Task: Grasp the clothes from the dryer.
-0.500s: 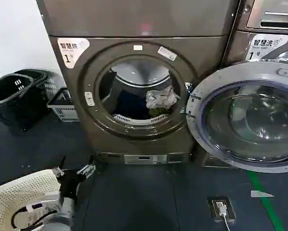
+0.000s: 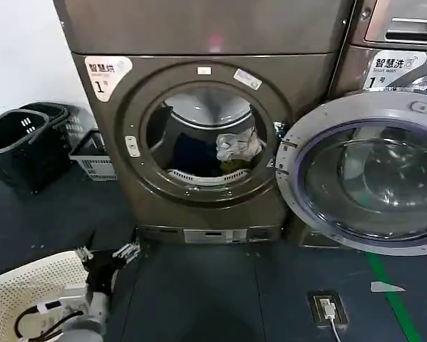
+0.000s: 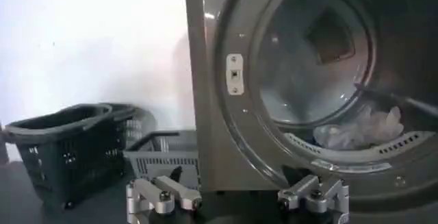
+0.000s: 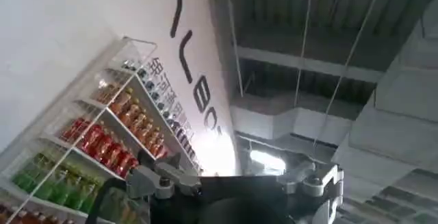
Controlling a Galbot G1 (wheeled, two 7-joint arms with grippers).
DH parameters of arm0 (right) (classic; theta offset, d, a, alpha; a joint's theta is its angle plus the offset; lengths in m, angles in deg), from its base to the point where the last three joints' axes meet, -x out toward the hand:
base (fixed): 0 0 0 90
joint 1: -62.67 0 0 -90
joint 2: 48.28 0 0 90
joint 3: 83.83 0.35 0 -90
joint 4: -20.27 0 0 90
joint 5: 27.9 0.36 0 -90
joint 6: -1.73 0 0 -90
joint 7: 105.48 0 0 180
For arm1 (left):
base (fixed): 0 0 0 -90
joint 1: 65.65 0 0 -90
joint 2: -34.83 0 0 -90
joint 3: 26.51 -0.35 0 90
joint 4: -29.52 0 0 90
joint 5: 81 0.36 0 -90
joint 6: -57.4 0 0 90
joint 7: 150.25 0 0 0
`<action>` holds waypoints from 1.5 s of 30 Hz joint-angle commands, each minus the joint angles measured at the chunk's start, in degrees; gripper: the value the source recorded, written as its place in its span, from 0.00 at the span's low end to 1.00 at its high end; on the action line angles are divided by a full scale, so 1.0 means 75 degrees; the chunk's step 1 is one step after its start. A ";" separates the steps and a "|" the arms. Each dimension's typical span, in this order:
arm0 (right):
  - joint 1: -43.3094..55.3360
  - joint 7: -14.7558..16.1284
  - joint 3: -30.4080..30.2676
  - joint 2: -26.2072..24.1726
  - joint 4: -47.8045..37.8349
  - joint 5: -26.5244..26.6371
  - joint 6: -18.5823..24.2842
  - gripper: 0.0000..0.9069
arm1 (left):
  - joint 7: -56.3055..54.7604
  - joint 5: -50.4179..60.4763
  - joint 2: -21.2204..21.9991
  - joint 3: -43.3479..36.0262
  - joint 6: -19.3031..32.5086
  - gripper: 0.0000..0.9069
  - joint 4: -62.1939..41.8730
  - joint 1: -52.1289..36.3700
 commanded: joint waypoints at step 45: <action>-0.0030 0.0130 -0.0014 0.0157 0.0100 0.0264 0.0392 1.00 | 0.0179 0.0217 0.0040 -0.0214 0.0022 1.00 -0.0046 -0.0055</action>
